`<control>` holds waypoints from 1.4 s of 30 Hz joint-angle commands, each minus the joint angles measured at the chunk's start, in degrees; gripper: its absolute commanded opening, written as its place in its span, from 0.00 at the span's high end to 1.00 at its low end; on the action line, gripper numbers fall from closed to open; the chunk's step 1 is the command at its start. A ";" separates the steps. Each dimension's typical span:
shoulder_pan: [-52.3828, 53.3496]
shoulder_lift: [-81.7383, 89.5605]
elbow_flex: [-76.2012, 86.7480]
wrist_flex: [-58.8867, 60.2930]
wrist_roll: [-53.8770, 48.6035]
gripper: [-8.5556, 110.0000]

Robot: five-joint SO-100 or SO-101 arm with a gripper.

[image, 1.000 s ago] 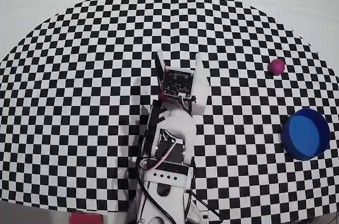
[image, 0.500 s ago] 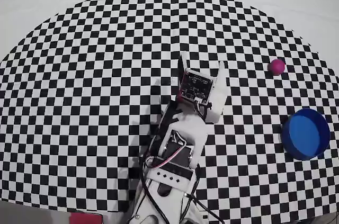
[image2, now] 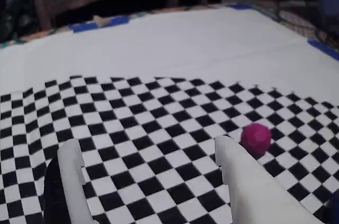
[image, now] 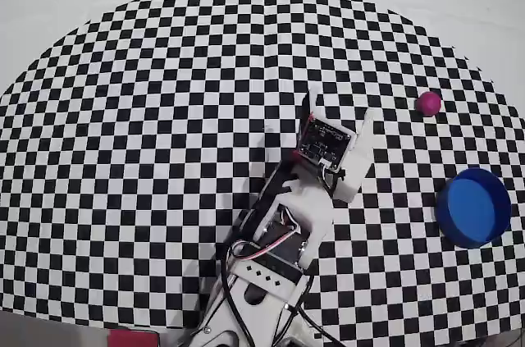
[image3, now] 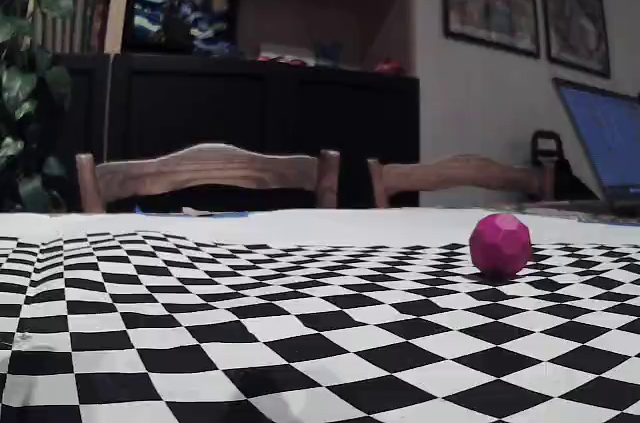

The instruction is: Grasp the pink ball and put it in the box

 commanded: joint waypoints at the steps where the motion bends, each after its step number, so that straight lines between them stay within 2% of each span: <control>1: 1.49 -0.35 0.44 0.35 0.26 0.69; 21: 12.30 -1.41 0.44 0.62 0.26 0.69; 42: 15.82 -1.41 0.44 0.62 0.26 0.69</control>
